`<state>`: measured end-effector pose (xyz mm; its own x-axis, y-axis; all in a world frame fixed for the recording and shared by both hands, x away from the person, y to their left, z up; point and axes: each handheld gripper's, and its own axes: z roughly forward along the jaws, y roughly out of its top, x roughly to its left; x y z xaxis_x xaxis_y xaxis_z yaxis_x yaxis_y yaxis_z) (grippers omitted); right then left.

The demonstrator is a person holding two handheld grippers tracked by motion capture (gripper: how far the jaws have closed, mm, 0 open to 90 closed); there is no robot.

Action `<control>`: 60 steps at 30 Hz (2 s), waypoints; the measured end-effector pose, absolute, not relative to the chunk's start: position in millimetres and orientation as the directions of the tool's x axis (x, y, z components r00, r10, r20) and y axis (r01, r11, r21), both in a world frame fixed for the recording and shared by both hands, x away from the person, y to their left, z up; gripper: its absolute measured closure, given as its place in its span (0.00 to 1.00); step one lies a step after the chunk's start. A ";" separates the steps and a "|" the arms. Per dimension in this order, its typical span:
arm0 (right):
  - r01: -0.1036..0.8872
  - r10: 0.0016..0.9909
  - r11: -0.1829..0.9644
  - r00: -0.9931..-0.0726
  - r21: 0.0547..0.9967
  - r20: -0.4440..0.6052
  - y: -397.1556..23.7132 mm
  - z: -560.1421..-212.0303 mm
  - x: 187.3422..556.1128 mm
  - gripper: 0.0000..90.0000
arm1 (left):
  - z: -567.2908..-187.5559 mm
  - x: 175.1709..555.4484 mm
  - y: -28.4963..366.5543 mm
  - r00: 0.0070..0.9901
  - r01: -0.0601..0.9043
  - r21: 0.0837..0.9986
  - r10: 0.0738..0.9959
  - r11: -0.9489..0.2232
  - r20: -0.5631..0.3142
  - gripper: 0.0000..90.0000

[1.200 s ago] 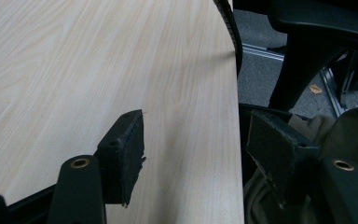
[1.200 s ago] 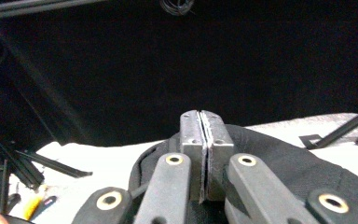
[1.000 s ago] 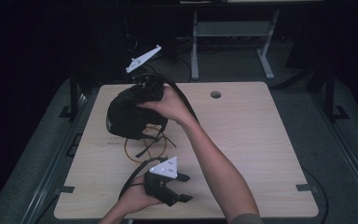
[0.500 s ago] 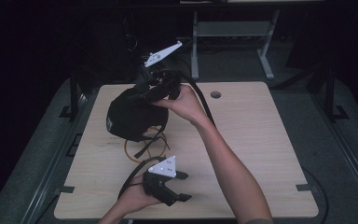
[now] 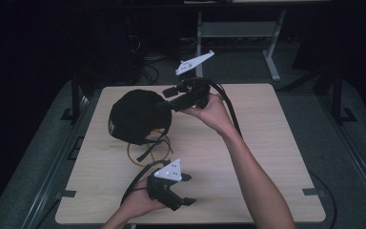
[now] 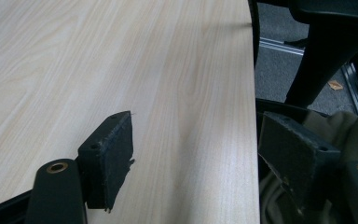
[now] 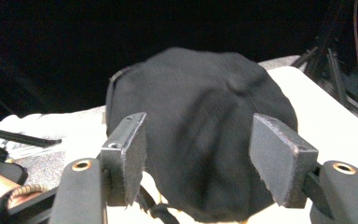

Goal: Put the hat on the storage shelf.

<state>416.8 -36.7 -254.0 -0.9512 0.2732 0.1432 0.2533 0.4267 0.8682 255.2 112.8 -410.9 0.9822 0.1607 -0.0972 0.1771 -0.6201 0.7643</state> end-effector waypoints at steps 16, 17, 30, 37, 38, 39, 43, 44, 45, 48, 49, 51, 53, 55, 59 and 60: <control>0.322 0.390 0.431 -0.909 0.843 0.148 -95.0 -271.9 407.0 0.37 | -412.4 256.9 115.3 0.977 0.194 0.760 0.190 -0.620 -0.095 0.25; 0.322 0.390 0.431 -0.909 0.843 0.148 -95.0 -271.9 407.0 0.37 | -412.4 256.9 115.3 0.977 0.194 0.760 0.190 -0.620 -0.095 0.25; 0.354 0.447 0.432 -0.883 0.829 0.144 -134.4 -283.0 396.0 0.35 | -413.8 257.3 114.8 0.977 0.195 0.757 0.191 -0.623 -0.094 0.25; 0.373 0.467 0.436 -0.872 0.819 0.148 -148.2 -291.0 390.7 0.34 | -413.7 257.4 115.0 0.978 0.191 0.757 0.191 -0.625 -0.089 0.25; 0.376 0.473 0.432 -0.868 0.820 0.150 -153.0 -294.0 388.7 0.34 | -414.2 257.4 114.7 0.977 0.191 0.759 0.192 -0.623 -0.089 0.25; 0.376 0.473 0.432 -0.868 0.820 0.150 -153.0 -294.0 388.7 0.34 | -414.2 257.4 114.7 0.977 0.191 0.759 0.192 -0.623 -0.089 0.25; 0.393 0.487 0.426 -0.859 0.815 0.160 -164.7 -301.1 381.7 0.34 | -414.3 257.2 114.5 0.978 0.190 0.756 0.191 -0.627 -0.087 0.25; 0.395 0.489 0.424 -0.857 0.815 0.161 -167.2 -303.1 380.1 0.34 | -414.3 257.2 114.5 0.978 0.190 0.756 0.191 -0.627 -0.087 0.25; 0.398 0.491 0.420 -0.855 0.815 0.164 -169.7 -305.3 378.6 0.33 | -414.6 257.1 114.4 0.977 0.195 0.757 0.195 -0.624 -0.091 0.25; 0.407 0.497 0.420 -0.851 0.811 0.170 -174.6 -310.2 376.0 0.33 | -414.6 257.6 114.6 0.978 0.189 0.757 0.191 -0.625 -0.086 0.25; 0.413 0.503 0.420 -0.847 0.808 0.172 -178.9 -315.4 372.9 0.33 | -415.6 256.7 114.1 0.975 0.201 0.762 0.198 -0.616 -0.097 0.25; 0.423 0.508 0.419 -0.842 0.803 0.179 -183.8 -320.1 370.3 0.33 | -416.0 257.0 114.2 0.976 0.198 0.758 0.194 -0.622 -0.095 0.25; 0.432 0.515 0.412 -0.837 0.802 0.186 -189.1 -324.0 367.4 0.33 | -416.2 257.0 114.1 0.977 0.195 0.757 0.193 -0.624 -0.093 0.25; 0.432 0.517 0.411 -0.836 0.803 0.185 -191.7 -326.0 366.5 0.32 | -416.3 257.1 114.0 0.976 0.197 0.757 0.195 -0.623 -0.094 0.24; 0.450 0.533 0.407 -0.824 0.795 0.194 -201.5 -332.5 360.0 0.32 | -416.3 257.0 114.2 0.976 0.199 0.755 0.199 -0.625 -0.092 0.24; 0.455 0.536 0.406 -0.821 0.793 0.197 -204.3 -334.3 358.6 0.32 | -416.4 257.0 114.2 0.976 0.199 0.755 0.199 -0.625 -0.092 0.24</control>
<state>358.6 -204.3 -334.3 -0.8208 0.5363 0.1965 0.4548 0.4056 0.7929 257.0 114.2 -416.4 0.9756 0.1993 -0.0922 0.1989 -0.6246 0.7552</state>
